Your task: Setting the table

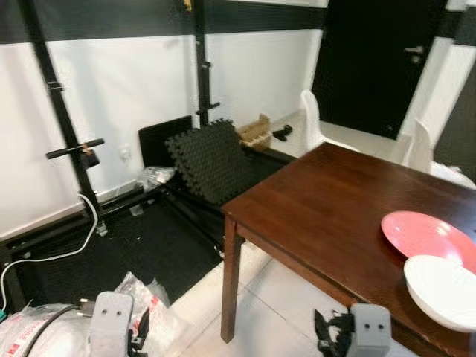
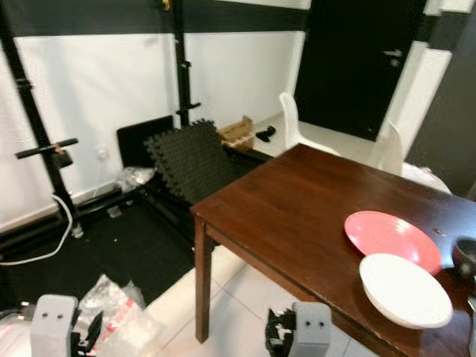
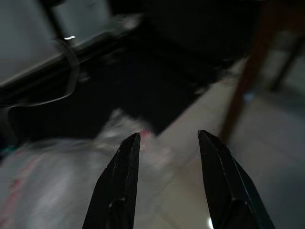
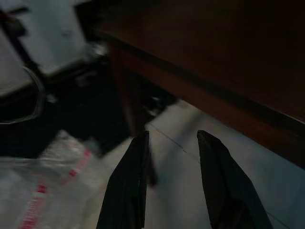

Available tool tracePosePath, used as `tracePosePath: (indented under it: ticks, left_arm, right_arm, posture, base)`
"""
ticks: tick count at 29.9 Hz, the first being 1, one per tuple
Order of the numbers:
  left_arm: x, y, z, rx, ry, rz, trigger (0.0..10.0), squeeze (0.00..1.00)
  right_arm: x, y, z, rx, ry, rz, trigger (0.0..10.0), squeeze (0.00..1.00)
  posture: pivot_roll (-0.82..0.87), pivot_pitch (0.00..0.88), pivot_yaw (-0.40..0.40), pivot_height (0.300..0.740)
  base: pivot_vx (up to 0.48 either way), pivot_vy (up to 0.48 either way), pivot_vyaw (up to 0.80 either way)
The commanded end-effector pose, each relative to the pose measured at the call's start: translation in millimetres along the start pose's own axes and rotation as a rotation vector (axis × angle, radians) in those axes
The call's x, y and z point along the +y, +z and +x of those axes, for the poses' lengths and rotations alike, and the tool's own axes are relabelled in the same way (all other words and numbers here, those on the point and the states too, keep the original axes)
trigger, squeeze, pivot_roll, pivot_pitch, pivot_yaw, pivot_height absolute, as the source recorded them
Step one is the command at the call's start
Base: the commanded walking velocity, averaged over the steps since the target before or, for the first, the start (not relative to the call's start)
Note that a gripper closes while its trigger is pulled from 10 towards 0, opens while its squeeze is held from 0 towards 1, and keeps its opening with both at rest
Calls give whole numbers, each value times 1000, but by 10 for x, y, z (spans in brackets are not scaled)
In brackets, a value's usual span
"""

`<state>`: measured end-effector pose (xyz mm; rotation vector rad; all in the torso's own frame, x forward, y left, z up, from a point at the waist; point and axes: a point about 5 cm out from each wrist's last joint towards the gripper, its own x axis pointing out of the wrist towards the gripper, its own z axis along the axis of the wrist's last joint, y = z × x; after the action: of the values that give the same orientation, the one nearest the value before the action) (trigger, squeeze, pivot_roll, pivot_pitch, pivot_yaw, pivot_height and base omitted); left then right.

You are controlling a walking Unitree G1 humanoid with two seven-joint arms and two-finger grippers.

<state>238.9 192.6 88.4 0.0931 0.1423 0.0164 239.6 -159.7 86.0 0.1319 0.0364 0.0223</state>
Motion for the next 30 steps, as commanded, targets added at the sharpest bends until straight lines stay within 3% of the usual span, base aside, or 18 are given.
tracePosePath:
  ticks: [1, 30]
  left_arm:
    - [-11, -68, -22, 32, 2, -1, 10000, 0]
    - [-21, -11, 0, 29, 8, -15, 10000, 0]
  right_arm:
    - [-36, -53, -32, 24, -12, -7, 10000, 0]
    - [-32, -45, -24, 21, -5, -6, 10000, 0]
  posture:
    - [15, 0, 27, 740]
    - [16, 4, 30, 740]
  base:
    - [0, 0, 781]
    - [0, 0, 782]
